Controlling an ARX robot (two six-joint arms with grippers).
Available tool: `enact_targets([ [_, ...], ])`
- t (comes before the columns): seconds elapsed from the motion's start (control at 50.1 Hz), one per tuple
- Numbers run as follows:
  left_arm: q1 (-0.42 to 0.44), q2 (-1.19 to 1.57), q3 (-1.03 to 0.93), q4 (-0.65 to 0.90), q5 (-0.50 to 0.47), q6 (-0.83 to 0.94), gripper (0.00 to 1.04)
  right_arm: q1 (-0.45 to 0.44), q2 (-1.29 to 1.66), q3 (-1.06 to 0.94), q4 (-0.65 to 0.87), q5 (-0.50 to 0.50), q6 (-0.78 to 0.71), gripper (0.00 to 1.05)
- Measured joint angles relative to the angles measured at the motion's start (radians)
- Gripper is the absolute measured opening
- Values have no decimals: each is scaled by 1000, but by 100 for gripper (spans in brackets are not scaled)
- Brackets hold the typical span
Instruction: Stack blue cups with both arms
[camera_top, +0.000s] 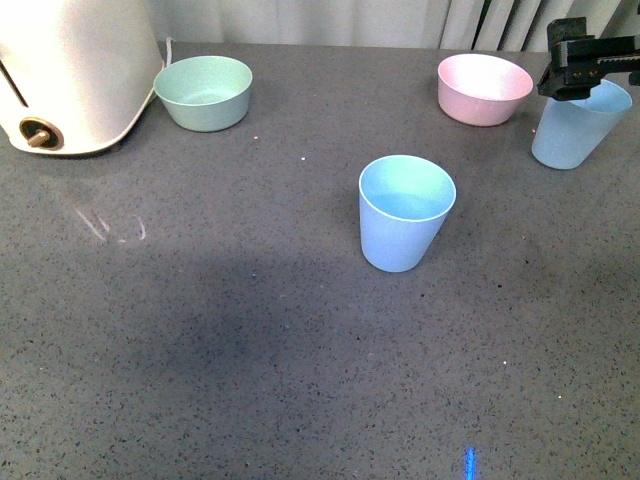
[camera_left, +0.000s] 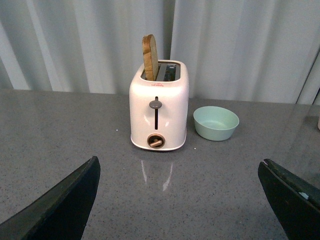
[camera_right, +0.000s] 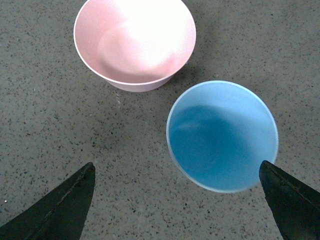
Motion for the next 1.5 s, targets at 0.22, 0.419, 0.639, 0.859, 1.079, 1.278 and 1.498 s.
enact_targets([
  [0.22, 0, 0, 0, 0, 0, 0, 96, 23, 88, 91, -37, 24, -2, 95],
  [0.419, 0, 0, 0, 0, 0, 0, 96, 31, 136, 124, -58, 48, -2, 61],
  [0.639, 0, 0, 0, 0, 0, 0, 96, 29, 146, 119, -62, 45, 2, 24],
  [0.859, 0, 0, 0, 0, 0, 0, 96, 19, 123, 89, -62, 34, -2, 2],
  [1.079, 0, 0, 0, 0, 0, 0, 96, -23, -8, -19, -68, -66, -22, 2],
  [1.278, 0, 0, 0, 0, 0, 0, 96, 1, -225, -126, -124, -208, -79, 2],
  [1.498, 0, 0, 0, 0, 0, 0, 96, 174, -397, -192, -159, -318, -76, 2],
])
